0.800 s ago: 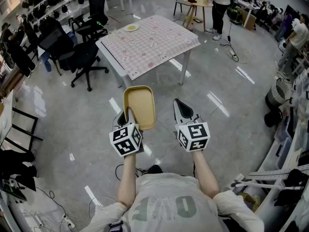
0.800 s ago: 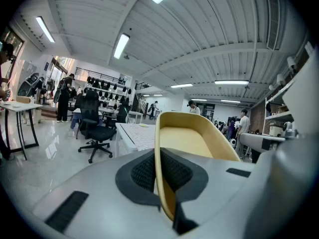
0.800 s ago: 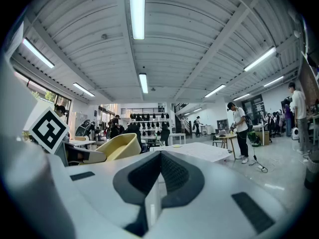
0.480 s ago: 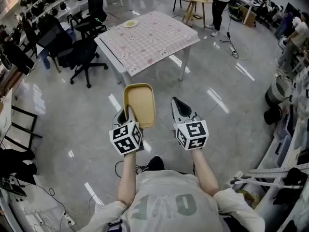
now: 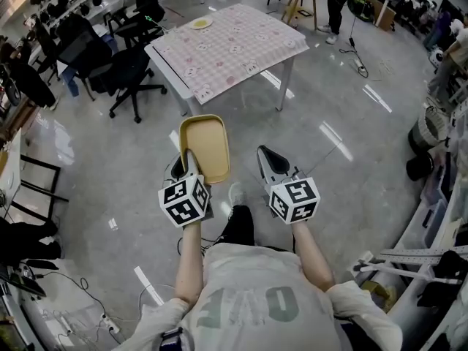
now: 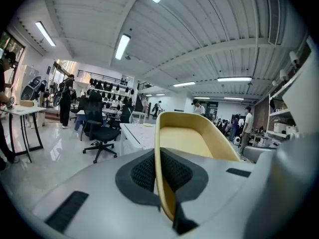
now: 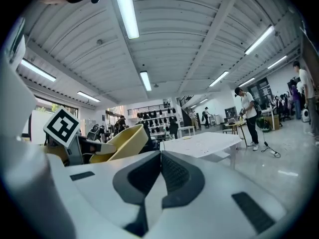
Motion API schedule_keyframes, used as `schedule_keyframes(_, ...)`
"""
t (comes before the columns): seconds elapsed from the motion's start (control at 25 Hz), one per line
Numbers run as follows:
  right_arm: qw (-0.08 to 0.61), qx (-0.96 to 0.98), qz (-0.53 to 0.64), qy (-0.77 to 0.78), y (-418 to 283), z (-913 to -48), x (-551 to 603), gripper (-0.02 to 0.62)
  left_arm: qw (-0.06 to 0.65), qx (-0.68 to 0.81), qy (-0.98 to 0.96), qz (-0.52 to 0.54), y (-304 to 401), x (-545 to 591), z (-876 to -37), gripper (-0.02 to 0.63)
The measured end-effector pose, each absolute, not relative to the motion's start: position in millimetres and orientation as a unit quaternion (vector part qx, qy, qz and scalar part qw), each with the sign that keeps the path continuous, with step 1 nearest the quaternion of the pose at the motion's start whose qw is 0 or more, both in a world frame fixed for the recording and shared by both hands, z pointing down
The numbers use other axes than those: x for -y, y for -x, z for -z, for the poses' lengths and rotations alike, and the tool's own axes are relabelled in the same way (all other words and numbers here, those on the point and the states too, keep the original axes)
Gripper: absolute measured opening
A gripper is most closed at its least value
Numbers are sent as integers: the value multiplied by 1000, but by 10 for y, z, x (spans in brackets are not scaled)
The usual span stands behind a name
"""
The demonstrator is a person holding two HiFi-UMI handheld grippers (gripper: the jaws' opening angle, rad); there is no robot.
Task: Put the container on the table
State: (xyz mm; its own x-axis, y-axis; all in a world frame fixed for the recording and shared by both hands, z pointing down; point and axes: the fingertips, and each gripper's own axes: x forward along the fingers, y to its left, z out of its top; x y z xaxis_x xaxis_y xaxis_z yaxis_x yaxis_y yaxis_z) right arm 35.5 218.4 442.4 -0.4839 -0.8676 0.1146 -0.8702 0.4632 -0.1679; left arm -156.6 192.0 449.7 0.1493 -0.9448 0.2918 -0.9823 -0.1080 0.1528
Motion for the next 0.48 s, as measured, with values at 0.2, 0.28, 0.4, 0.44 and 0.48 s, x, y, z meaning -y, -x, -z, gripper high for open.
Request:
schedule_keyframes(0.2, 13, 851, -91, -517, -550, -4459, -1857, 29, 158, 642, -749, -41, 1500, -1453, -4530, 29)
schedule_keyframes(0.28, 13, 845, -89, -527, -605, -4426, -1604, 29, 161, 644, -747, -37, 1531, -1155, -4503, 29)
schedule_keyframes(0.4, 8, 834, -89, -544, -653, -4281, -1056, 29, 169, 642, -747, -29, 1541, -555, -4372, 29)
schedule_keyframes(0.44, 7, 834, -85, -545, -639, -4224, -842, 29, 167, 643, -747, -27, 1549, -351, -4317, 29)
schedule_keyframes(0.48, 7, 836, -79, -544, -613, -4179, -630, 29, 163, 644, -747, -27, 1563, -154, -4271, 29)
